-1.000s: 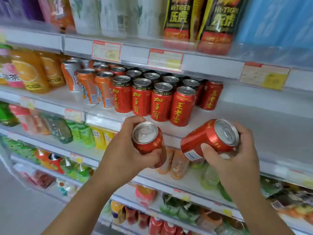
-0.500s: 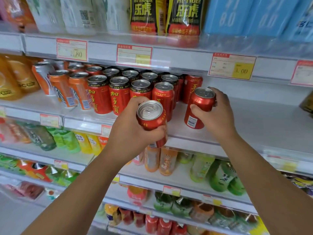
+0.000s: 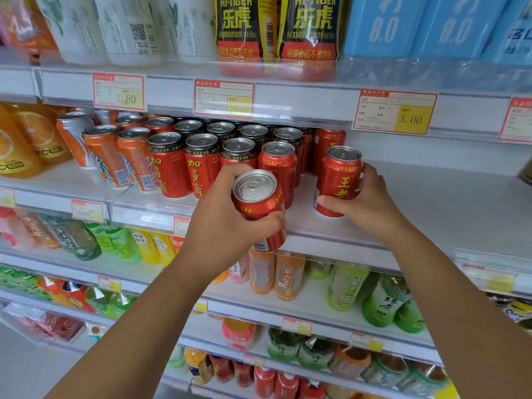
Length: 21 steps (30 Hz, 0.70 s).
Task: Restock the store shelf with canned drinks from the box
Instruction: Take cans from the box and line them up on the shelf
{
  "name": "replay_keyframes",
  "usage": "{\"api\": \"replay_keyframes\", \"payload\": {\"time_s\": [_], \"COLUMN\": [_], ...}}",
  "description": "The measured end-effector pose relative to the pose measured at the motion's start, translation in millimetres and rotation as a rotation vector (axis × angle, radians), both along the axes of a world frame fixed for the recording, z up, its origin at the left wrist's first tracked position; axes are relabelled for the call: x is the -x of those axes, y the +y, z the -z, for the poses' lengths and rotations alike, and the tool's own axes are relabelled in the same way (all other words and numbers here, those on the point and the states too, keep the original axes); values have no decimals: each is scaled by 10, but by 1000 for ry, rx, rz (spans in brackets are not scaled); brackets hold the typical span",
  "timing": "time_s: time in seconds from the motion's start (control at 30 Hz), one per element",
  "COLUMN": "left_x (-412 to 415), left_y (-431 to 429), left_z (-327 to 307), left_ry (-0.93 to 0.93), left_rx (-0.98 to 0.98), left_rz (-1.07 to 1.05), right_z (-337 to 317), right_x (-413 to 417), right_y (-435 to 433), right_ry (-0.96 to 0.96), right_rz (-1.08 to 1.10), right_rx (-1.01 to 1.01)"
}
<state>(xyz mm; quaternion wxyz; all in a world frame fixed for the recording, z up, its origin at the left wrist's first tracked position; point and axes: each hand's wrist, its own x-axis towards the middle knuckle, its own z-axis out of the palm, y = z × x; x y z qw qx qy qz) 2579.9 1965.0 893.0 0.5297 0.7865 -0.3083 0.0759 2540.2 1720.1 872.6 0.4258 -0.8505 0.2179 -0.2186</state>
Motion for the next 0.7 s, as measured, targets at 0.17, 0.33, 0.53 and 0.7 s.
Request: {"api": "replay_keyframes", "payload": {"time_s": [0.17,0.33,0.53,0.7], "left_x": [1,6,3,-6], "left_y": [-1,-22,14,30], "left_z": [-22,-44,-2,30], "left_ry": [8,18,24,31], "left_rx": [-4,7,0,4], "left_rz": [10,19,21,17], "right_z": [-38,-39,60,119], "right_x": [46,-208,-573,-701], "right_y": [-93,-129,-267,-295], "right_ry": [-2,-12,-19,-58], "right_rz": [-105,-40,29,56], "right_rx": [-61,60,84,82]}}
